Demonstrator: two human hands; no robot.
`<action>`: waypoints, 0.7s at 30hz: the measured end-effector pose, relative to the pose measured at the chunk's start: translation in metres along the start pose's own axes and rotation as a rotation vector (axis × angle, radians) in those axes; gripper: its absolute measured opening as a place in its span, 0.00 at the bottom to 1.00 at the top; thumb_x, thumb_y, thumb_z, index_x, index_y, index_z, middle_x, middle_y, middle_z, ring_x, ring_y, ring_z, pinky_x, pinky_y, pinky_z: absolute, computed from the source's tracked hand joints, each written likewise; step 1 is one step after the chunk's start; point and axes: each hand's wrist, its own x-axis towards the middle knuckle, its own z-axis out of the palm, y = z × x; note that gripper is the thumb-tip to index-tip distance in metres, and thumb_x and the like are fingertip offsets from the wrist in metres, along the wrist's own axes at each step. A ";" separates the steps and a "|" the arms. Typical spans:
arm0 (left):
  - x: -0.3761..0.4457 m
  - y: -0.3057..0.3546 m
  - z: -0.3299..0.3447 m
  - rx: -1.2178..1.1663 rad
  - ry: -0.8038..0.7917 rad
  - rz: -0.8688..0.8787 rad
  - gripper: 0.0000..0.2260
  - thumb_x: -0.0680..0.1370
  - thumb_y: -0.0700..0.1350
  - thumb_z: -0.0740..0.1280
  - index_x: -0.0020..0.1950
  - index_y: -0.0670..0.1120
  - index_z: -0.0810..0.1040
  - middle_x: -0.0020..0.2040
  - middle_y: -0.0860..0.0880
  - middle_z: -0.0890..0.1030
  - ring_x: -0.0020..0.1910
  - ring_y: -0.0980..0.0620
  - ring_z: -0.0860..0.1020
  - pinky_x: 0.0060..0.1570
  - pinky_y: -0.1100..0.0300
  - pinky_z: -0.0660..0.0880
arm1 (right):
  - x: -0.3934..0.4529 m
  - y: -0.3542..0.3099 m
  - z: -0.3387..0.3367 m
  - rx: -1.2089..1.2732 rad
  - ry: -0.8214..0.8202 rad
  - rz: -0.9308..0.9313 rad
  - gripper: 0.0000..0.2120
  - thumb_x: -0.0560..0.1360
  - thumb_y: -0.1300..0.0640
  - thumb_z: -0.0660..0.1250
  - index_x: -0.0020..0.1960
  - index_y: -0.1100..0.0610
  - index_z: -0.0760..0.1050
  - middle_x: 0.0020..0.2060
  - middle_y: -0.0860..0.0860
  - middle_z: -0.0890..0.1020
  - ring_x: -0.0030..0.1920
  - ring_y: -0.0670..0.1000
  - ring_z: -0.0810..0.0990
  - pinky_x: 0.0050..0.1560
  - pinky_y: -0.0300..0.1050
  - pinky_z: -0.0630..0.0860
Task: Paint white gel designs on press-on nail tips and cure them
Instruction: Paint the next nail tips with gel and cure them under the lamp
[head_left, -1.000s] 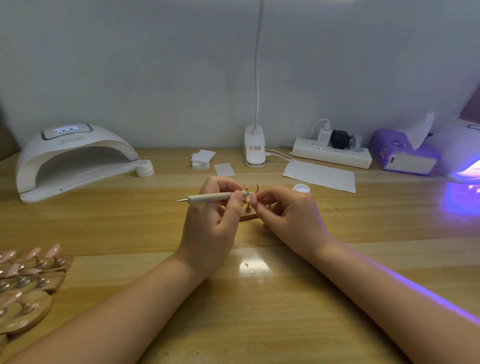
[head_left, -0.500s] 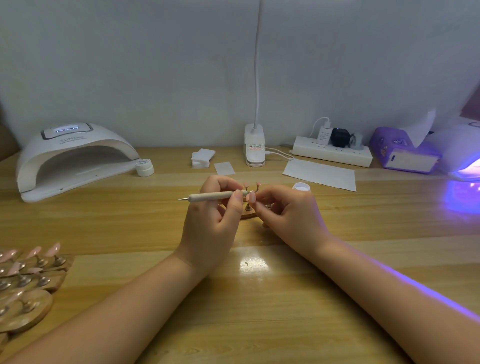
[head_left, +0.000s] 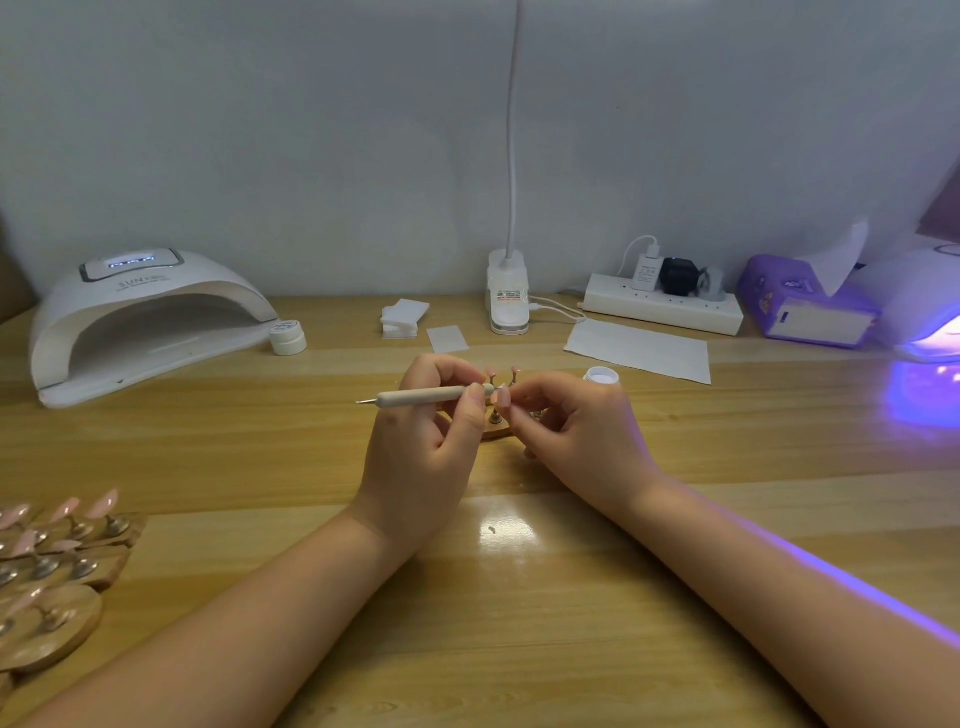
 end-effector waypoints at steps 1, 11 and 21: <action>0.000 0.000 0.000 -0.001 -0.004 0.000 0.02 0.77 0.46 0.62 0.47 0.54 0.73 0.40 0.51 0.79 0.38 0.49 0.79 0.34 0.49 0.76 | 0.000 0.000 0.000 -0.002 -0.005 -0.001 0.05 0.74 0.60 0.71 0.50 0.55 0.83 0.40 0.47 0.84 0.33 0.50 0.82 0.37 0.54 0.79; 0.000 -0.002 0.000 0.003 -0.014 -0.002 0.01 0.77 0.46 0.63 0.47 0.53 0.73 0.39 0.52 0.79 0.36 0.51 0.78 0.33 0.53 0.76 | -0.001 -0.001 -0.001 -0.007 -0.014 -0.001 0.05 0.74 0.60 0.71 0.50 0.56 0.83 0.40 0.46 0.84 0.34 0.50 0.82 0.38 0.53 0.79; 0.000 -0.001 0.000 -0.003 -0.019 -0.007 0.02 0.78 0.46 0.62 0.47 0.54 0.73 0.37 0.51 0.79 0.34 0.52 0.78 0.31 0.58 0.75 | 0.000 -0.001 0.000 -0.021 -0.012 -0.013 0.05 0.74 0.60 0.71 0.50 0.56 0.83 0.41 0.46 0.84 0.34 0.48 0.82 0.37 0.51 0.80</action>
